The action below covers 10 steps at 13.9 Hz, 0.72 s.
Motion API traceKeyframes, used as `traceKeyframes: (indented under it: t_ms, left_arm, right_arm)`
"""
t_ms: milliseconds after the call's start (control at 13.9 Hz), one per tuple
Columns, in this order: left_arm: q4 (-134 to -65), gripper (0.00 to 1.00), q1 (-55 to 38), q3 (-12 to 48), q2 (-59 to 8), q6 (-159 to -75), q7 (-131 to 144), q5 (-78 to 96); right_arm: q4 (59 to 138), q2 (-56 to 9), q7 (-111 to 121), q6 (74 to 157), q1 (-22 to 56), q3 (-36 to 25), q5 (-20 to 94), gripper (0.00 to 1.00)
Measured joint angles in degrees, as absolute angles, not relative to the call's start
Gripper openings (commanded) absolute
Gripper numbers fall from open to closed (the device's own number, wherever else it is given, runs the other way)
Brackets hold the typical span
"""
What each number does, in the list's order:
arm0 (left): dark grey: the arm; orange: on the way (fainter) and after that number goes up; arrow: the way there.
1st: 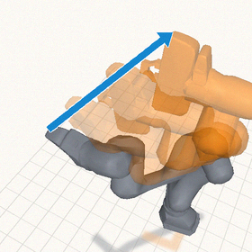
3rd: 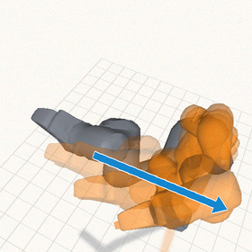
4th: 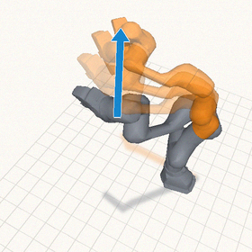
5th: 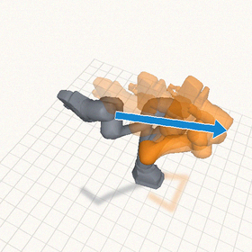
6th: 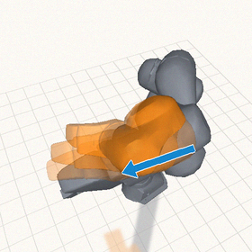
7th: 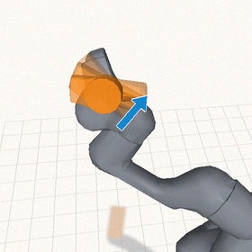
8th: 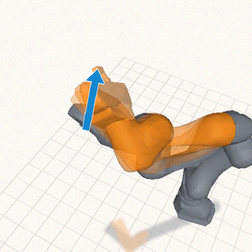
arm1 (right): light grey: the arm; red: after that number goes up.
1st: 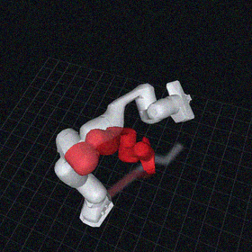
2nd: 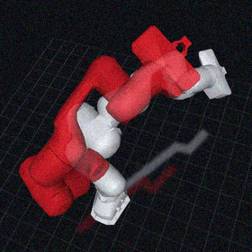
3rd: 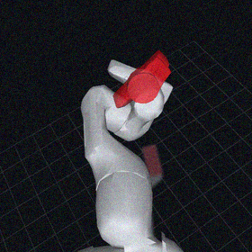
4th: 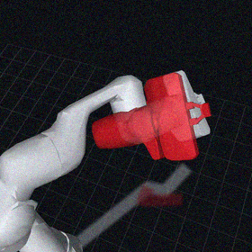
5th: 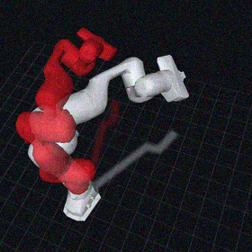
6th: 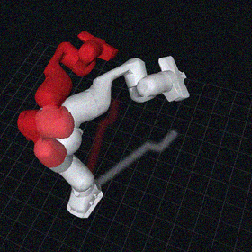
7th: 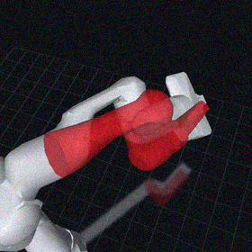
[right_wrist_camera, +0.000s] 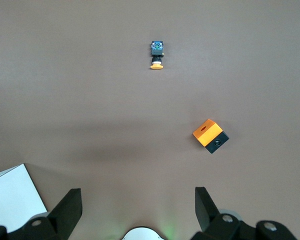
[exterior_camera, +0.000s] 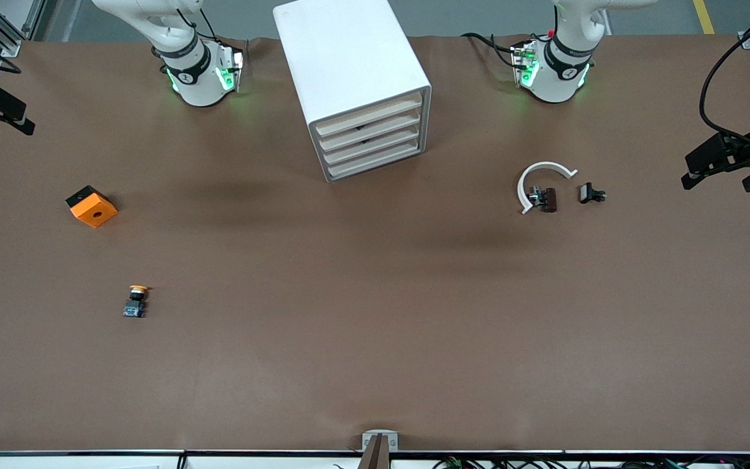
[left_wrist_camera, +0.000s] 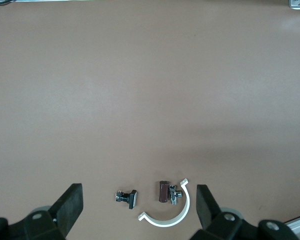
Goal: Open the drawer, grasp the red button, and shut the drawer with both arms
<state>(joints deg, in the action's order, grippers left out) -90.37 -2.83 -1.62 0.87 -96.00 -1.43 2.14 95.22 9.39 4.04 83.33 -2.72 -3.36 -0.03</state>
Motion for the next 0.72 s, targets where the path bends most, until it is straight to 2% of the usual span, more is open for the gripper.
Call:
traceKeyframes:
  t_ms: [719]
  left_arm:
    - [-90.75, 1.00, -1.66, -1.79, 0.56, -95.56, -1.42, 2.14]
  right_arm:
    - [95.22, 9.39, 4.04, 83.33, -2.72, -3.36, -0.03, 1.00]
